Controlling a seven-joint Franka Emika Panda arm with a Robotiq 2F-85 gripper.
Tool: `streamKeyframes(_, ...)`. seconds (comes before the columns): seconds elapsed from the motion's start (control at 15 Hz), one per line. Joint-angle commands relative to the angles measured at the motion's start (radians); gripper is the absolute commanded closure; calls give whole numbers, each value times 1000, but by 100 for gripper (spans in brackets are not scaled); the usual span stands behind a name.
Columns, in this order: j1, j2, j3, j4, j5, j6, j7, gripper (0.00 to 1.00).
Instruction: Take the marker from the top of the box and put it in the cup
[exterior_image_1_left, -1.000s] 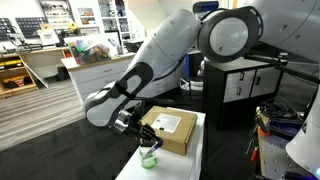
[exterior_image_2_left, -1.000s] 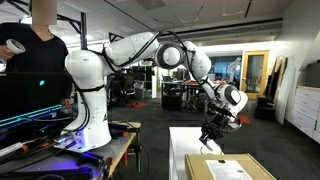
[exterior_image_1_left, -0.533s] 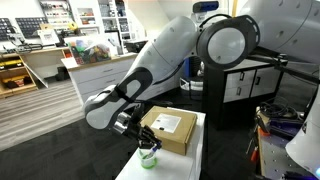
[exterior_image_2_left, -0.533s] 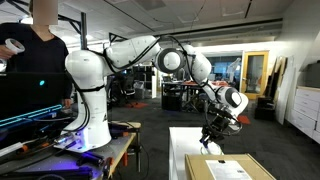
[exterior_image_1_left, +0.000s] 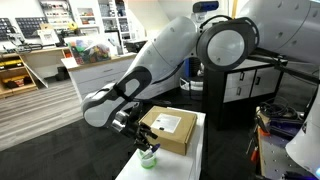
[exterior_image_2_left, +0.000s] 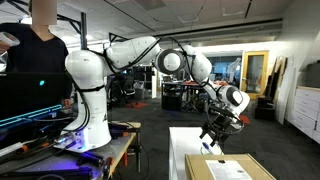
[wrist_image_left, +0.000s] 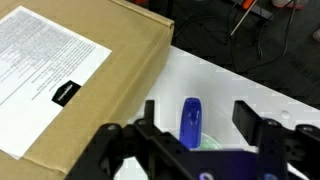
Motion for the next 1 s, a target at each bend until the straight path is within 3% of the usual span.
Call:
streamKeyframes(0.0, 1, -30, 1, 1, -2, 3, 1, 0)
streamKeyframes(0.47, -5, -134, 11, -84, 4, 183, 34, 0)
streamKeyframes(0.93, -15, -297, 8, -328, 1, 490, 90, 0)
